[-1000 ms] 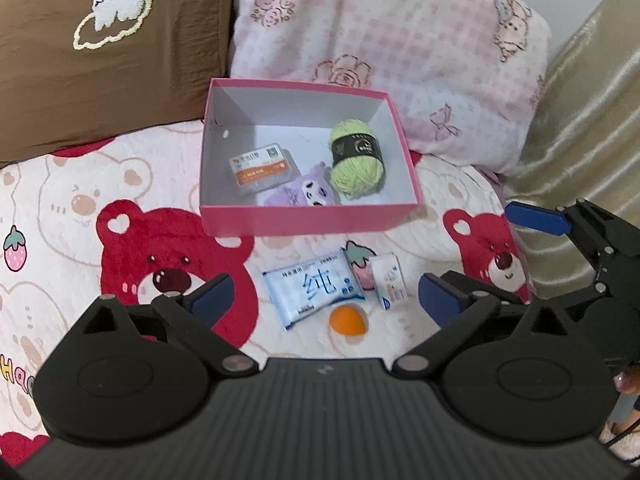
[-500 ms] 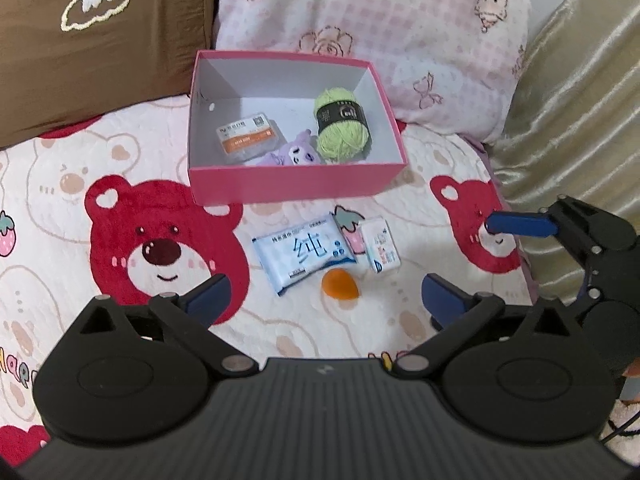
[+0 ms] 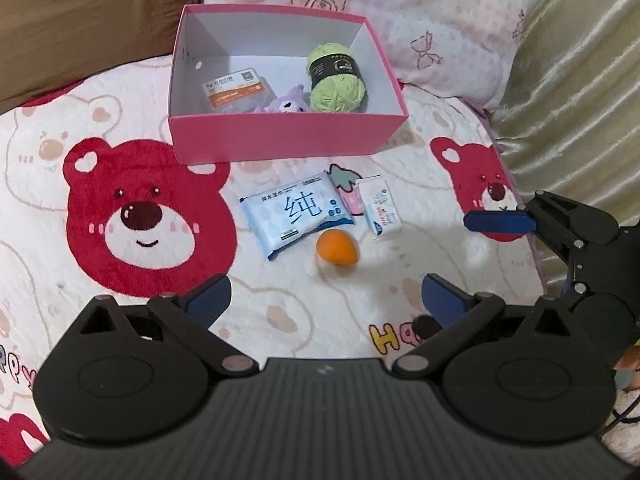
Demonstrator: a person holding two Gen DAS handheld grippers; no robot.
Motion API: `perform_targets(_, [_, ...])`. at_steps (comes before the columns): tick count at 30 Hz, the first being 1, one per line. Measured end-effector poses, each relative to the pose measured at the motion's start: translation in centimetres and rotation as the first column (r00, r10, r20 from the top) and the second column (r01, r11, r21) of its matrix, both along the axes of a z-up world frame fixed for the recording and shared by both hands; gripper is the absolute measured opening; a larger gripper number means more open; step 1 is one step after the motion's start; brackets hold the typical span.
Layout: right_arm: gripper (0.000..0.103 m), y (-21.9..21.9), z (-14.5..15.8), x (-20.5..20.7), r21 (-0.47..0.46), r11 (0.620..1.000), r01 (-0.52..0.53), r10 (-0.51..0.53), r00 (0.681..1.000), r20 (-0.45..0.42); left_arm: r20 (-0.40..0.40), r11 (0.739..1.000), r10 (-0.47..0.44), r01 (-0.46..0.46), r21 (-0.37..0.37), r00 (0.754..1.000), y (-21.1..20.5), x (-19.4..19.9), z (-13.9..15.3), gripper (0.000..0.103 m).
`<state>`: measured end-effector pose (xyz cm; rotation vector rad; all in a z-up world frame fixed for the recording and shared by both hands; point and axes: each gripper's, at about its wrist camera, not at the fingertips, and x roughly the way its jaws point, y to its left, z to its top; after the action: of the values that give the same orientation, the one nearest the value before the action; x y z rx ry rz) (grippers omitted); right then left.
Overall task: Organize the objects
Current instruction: 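Withdraw the right gripper from the pink box toward the orange sponge, then lower the right gripper around the orange sponge and close on it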
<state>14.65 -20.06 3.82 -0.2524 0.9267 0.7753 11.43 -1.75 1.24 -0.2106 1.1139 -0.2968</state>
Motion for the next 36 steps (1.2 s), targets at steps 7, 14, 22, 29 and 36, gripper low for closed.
perform_targets(7, [0.100, 1.1, -2.8, 0.6, -0.080, 0.995, -0.060, 0.064, 0.996, 0.055, 0.006, 1.000, 0.003, -0.003, -0.006, 1.000, -0.1, 0.1, -2.4, 0.103])
perform_targets(14, [0.099, 1.7, -4.9, 1.3, -0.120, 0.980, -0.158, 0.167, 0.984, 0.068, -0.014, 1.000, 0.004, -0.004, 0.020, 1.000, -0.8, 0.4, -4.6, 0.103])
perform_targets(22, [0.097, 2.6, -7.9, 2.2, -0.172, 0.958, -0.231, 0.237, 0.971, 0.013, -0.039, 0.999, 0.039, -0.038, 0.026, 0.998, -1.2, 2.1, -8.2, 0.099])
perform_targets(29, [0.097, 2.5, -11.3, 2.2, -0.147, 0.953, -0.265, 0.276, 0.959, 0.060, 0.041, 0.996, 0.067, -0.069, 0.051, 0.997, -2.1, 2.7, -10.6, 0.098])
perform_targets(36, [0.096, 2.0, -13.5, 4.1, -0.159, 0.960, -0.229, 0.233, 0.972, 0.009, 0.065, 0.998, 0.061, -0.061, -0.004, 0.996, -3.5, 3.1, -13.3, 0.096])
